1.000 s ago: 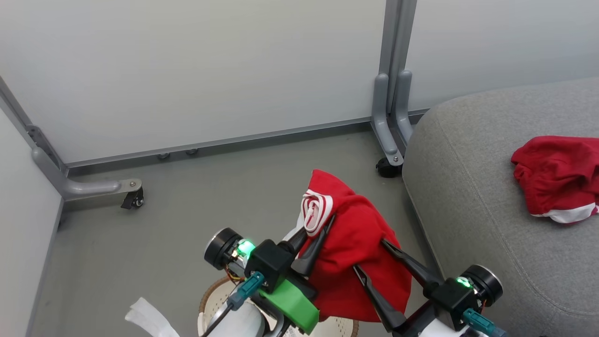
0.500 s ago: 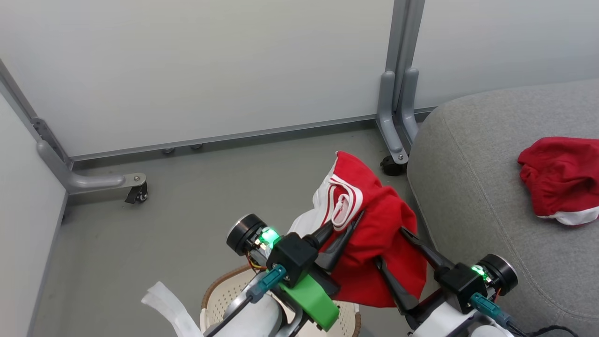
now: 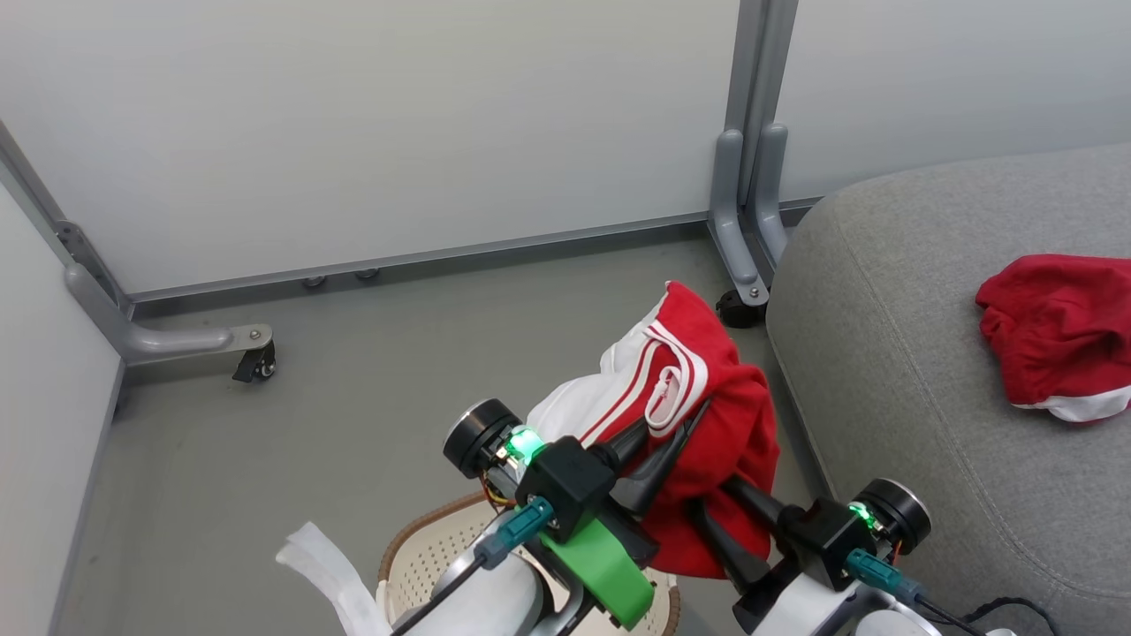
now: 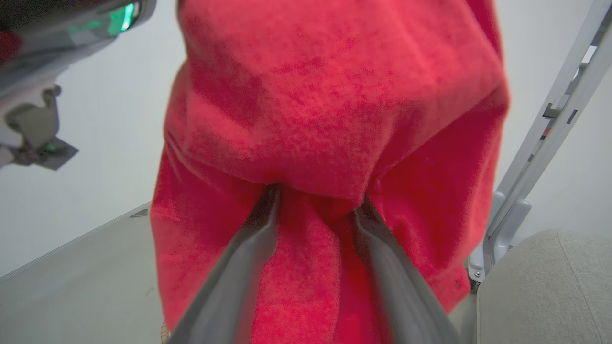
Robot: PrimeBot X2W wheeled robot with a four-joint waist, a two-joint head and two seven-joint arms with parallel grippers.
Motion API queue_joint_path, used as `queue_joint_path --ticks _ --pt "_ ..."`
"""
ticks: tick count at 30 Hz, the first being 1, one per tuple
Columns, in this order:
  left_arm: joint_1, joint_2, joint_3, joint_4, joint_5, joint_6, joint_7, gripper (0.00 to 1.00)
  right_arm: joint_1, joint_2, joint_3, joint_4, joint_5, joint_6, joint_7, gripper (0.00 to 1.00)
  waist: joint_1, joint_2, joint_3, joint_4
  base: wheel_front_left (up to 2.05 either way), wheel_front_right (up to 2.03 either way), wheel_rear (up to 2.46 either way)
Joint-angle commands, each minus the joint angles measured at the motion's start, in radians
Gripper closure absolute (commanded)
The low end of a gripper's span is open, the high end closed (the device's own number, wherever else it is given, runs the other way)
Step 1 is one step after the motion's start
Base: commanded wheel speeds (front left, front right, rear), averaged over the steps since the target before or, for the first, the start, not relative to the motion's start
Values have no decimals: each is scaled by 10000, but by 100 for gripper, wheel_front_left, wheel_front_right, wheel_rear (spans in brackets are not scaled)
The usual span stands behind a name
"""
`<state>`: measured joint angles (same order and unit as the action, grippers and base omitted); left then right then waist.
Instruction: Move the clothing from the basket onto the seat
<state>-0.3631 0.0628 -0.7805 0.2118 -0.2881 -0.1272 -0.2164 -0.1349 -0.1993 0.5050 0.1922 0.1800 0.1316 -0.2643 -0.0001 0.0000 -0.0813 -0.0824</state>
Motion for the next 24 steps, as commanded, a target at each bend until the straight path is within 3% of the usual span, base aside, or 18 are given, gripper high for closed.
queue_joint_path --ticks 1,23,24 --pt "-172 81 0 -58 -26 -27 -2 100 -113 -42 71 100 66 -18 1 100 1 0 11 7 0 0 0" --pt "-277 283 87 322 -175 345 -1 100 79 89 -126 122 278 -18 0 100 1 0 238 -87 0 0 0" --pt "-279 269 128 327 -190 403 -35 0 80 84 -131 127 290 -18 0 100 1 0 243 -81 0 0 0"
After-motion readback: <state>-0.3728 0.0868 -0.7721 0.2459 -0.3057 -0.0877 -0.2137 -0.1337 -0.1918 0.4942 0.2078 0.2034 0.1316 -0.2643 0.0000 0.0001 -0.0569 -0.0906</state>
